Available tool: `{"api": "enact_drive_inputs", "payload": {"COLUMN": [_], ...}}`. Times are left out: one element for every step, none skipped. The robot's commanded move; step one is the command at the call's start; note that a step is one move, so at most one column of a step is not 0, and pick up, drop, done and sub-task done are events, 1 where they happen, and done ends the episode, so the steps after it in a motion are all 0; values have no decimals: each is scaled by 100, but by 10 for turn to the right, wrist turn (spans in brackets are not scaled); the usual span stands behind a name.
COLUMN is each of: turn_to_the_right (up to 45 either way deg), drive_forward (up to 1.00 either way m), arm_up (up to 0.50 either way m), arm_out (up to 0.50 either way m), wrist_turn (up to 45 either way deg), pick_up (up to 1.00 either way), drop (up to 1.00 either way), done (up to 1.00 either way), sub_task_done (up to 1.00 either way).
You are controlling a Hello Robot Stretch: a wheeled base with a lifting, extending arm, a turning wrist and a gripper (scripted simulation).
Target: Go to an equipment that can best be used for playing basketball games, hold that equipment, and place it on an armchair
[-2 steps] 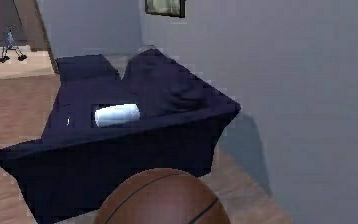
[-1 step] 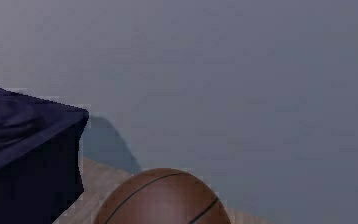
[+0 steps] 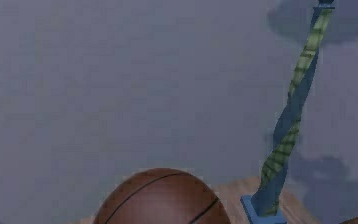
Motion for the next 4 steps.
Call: {"api": "enact_drive_inputs", "payload": {"turn_to_the_right": [0,0,0,0], "drive_forward": [0,0,0,0], "arm_up": [0,0,0,-38], "arm_out": [48,0,0,0], "wrist_turn": [0,450,240,0], "pick_up": [0,0,0,0], "drop": [0,0,0,0], "done": [0,0,0,0], "sub_task_done": [0,0,0,0]}}
